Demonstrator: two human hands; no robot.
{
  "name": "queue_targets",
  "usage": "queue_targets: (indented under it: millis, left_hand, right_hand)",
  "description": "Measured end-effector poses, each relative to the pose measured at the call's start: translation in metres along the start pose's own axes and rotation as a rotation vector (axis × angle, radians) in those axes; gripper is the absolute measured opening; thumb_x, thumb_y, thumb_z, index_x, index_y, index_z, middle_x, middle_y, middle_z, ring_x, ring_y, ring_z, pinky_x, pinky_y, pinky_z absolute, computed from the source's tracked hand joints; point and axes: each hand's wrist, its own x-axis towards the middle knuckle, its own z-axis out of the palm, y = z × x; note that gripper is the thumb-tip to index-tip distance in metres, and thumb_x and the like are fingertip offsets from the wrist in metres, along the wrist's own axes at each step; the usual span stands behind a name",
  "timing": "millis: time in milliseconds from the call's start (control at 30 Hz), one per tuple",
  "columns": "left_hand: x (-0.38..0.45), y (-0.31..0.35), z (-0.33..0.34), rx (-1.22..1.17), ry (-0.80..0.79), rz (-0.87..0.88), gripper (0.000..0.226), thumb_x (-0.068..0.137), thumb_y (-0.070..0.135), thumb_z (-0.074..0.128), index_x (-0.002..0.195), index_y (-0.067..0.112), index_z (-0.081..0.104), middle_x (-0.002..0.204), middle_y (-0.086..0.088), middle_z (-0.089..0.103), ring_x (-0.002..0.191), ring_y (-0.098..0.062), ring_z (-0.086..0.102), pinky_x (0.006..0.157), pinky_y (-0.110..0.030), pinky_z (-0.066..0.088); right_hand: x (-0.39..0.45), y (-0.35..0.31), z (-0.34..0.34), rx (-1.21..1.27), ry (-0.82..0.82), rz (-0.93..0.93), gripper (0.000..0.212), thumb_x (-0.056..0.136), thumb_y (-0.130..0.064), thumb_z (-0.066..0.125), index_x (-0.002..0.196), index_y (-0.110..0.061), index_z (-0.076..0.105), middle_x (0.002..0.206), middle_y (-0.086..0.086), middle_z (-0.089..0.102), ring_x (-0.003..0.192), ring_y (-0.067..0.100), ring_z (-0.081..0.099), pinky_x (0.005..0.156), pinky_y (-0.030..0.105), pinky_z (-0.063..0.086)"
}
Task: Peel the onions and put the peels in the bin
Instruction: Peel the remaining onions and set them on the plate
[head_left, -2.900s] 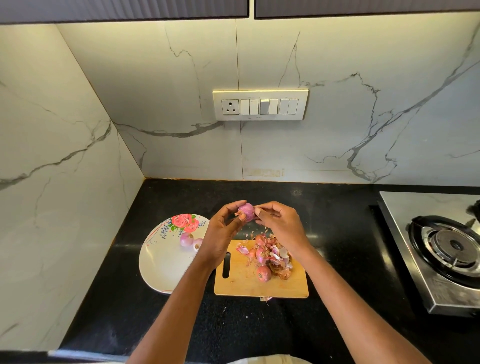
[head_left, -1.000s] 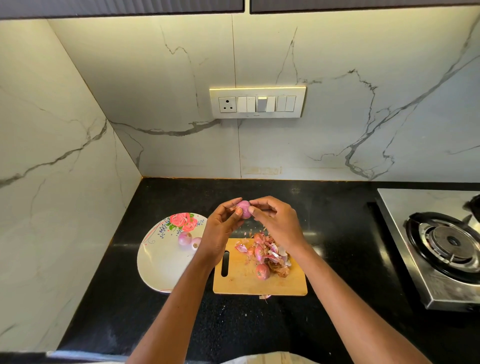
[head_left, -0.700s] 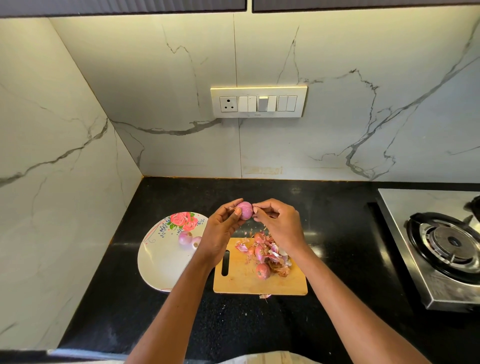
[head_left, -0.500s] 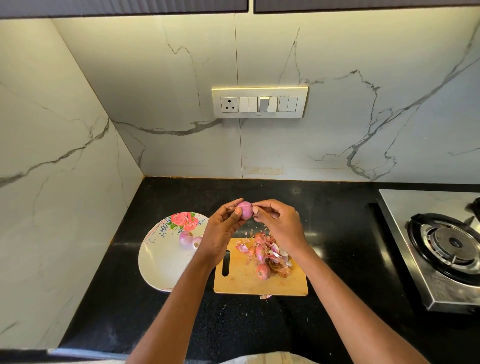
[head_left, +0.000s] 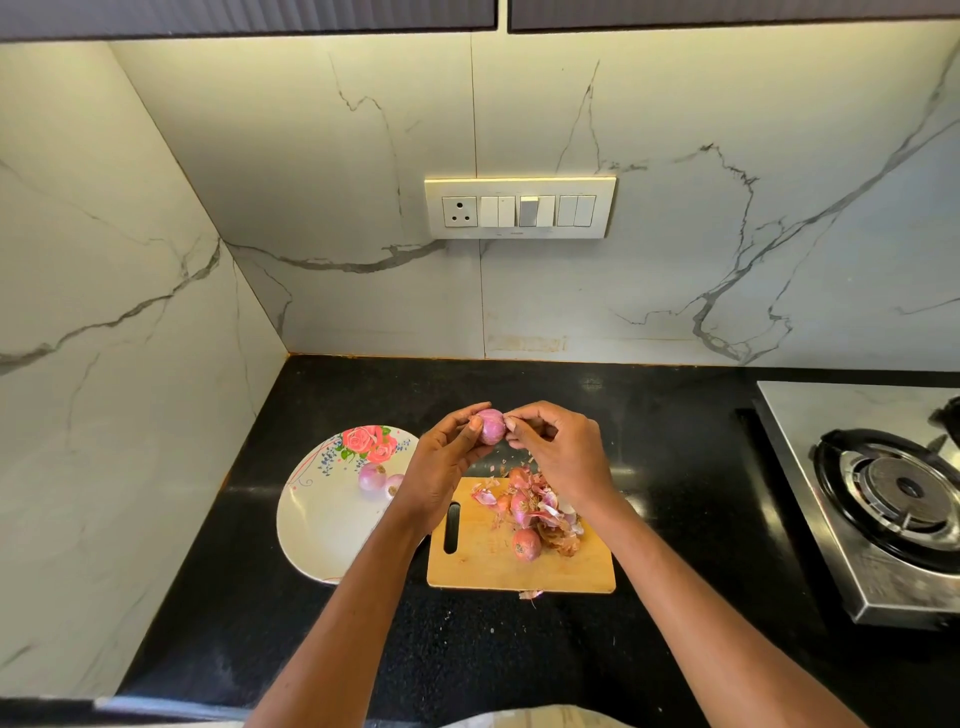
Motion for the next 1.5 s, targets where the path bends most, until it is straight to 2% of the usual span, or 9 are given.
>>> queue_targets:
  millis: [267, 400, 533, 667, 767, 867, 1033, 1233, 1500]
  left_hand:
    - [-0.001, 0.002, 0.001, 0.005, -0.004, 0.014, 0.039, 0.091, 0.033, 0.059, 0.128, 0.021, 0.064, 0.126, -0.004, 0.069, 0.118, -0.019, 0.067, 0.106, -0.038, 0.052]
    - [0.001, 0.002, 0.000, 0.016, -0.006, 0.013, 0.032, 0.098, 0.027, 0.056, 0.128, 0.021, 0.064, 0.127, -0.004, 0.069, 0.118, -0.020, 0.067, 0.105, -0.037, 0.052]
    - [0.000, 0.004, 0.001, 0.024, -0.019, 0.016, 0.039, 0.091, 0.034, 0.059, 0.128, 0.022, 0.063, 0.126, -0.003, 0.069, 0.118, -0.019, 0.067, 0.103, -0.034, 0.053]
    - [-0.001, 0.003, 0.001, 0.007, -0.021, 0.011, 0.037, 0.091, 0.032, 0.059, 0.127, 0.023, 0.064, 0.124, -0.001, 0.071, 0.118, -0.019, 0.067, 0.100, -0.031, 0.054]
    - [0.000, 0.000, 0.000, -0.007, -0.005, 0.003, 0.031, 0.098, 0.027, 0.057, 0.128, 0.023, 0.064, 0.127, -0.003, 0.070, 0.119, -0.020, 0.067, 0.103, -0.033, 0.053]
    - [0.001, 0.000, 0.000, -0.017, 0.023, 0.017, 0.037, 0.093, 0.030, 0.060, 0.129, 0.021, 0.064, 0.127, -0.004, 0.070, 0.119, -0.021, 0.067, 0.104, -0.036, 0.053]
    - [0.001, 0.000, 0.003, 0.004, 0.053, 0.043, 0.042, 0.087, 0.035, 0.064, 0.127, 0.021, 0.064, 0.124, -0.005, 0.071, 0.117, -0.021, 0.068, 0.106, -0.041, 0.052]
    - [0.001, -0.001, 0.002, 0.008, 0.054, 0.029, 0.040, 0.088, 0.033, 0.064, 0.127, 0.021, 0.063, 0.125, -0.005, 0.071, 0.118, -0.022, 0.067, 0.108, -0.043, 0.050]
    - [0.001, 0.000, 0.001, -0.122, 0.034, -0.026, 0.031, 0.101, 0.016, 0.055, 0.131, 0.016, 0.061, 0.129, -0.008, 0.068, 0.119, -0.023, 0.067, 0.100, -0.031, 0.055]
  right_hand:
    - [0.001, -0.003, -0.001, 0.014, -0.030, 0.039, 0.021, 0.092, -0.031, 0.072, 0.107, -0.016, 0.076, 0.092, -0.009, 0.075, 0.082, 0.000, 0.073, 0.075, 0.017, 0.058]
    - [0.001, -0.004, -0.001, -0.002, -0.028, 0.026, 0.019, 0.092, -0.028, 0.073, 0.105, -0.016, 0.077, 0.090, -0.011, 0.075, 0.081, -0.003, 0.072, 0.073, 0.012, 0.055]
    - [0.001, -0.001, -0.001, -0.023, -0.006, 0.021, 0.016, 0.093, -0.026, 0.072, 0.105, -0.016, 0.076, 0.090, -0.011, 0.074, 0.082, -0.002, 0.072, 0.074, 0.014, 0.057]
    - [0.001, 0.002, 0.001, -0.015, 0.005, 0.037, 0.015, 0.094, -0.024, 0.070, 0.106, -0.015, 0.075, 0.091, -0.009, 0.075, 0.081, -0.001, 0.072, 0.074, 0.015, 0.058]
    - [-0.001, 0.000, 0.001, 0.041, -0.014, 0.066, 0.018, 0.095, -0.026, 0.069, 0.110, -0.016, 0.074, 0.097, -0.008, 0.075, 0.085, 0.001, 0.073, 0.078, 0.019, 0.059]
    - [-0.002, -0.002, 0.003, 0.072, -0.037, 0.066, 0.020, 0.092, -0.029, 0.073, 0.110, -0.019, 0.075, 0.100, -0.010, 0.075, 0.093, 0.005, 0.073, 0.082, 0.022, 0.060]
    - [-0.001, 0.000, 0.007, 0.038, 0.056, 0.041, 0.018, 0.090, -0.021, 0.077, 0.107, -0.018, 0.075, 0.099, -0.011, 0.074, 0.093, 0.003, 0.070, 0.082, 0.019, 0.058]
    - [-0.001, -0.001, 0.010, 0.007, 0.081, 0.029, 0.024, 0.089, -0.015, 0.078, 0.109, -0.019, 0.065, 0.097, -0.010, 0.073, 0.091, -0.002, 0.070, 0.077, 0.013, 0.056]
    - [-0.002, 0.013, 0.005, -0.058, 0.109, 0.115, 0.017, 0.092, -0.010, 0.072, 0.102, -0.022, 0.064, 0.092, -0.014, 0.068, 0.088, -0.003, 0.065, 0.074, 0.007, 0.051]
